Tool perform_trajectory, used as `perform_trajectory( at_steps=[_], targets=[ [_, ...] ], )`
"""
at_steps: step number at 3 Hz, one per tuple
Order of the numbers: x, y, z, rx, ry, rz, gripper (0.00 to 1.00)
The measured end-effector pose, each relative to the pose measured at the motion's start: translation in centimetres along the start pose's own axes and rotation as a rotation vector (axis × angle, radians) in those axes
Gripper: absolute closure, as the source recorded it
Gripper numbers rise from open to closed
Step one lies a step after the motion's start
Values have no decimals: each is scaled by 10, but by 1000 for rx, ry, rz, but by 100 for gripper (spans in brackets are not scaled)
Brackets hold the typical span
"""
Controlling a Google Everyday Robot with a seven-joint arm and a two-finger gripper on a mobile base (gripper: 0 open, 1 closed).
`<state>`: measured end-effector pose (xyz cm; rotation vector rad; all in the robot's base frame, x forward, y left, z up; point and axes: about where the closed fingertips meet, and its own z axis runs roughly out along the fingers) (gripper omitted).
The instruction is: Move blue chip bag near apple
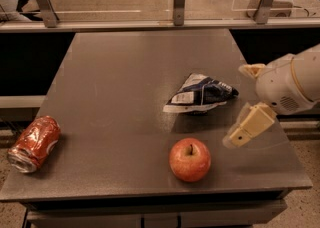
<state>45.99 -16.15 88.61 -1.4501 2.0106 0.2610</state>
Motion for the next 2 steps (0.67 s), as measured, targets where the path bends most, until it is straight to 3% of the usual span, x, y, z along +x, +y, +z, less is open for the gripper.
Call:
perform_trajectory(
  at_steps=[1,2],
  targets=[
    [2,2,11,-36,-41,37,0],
    [1,2,11,-34,-39,34,0]
  ],
)
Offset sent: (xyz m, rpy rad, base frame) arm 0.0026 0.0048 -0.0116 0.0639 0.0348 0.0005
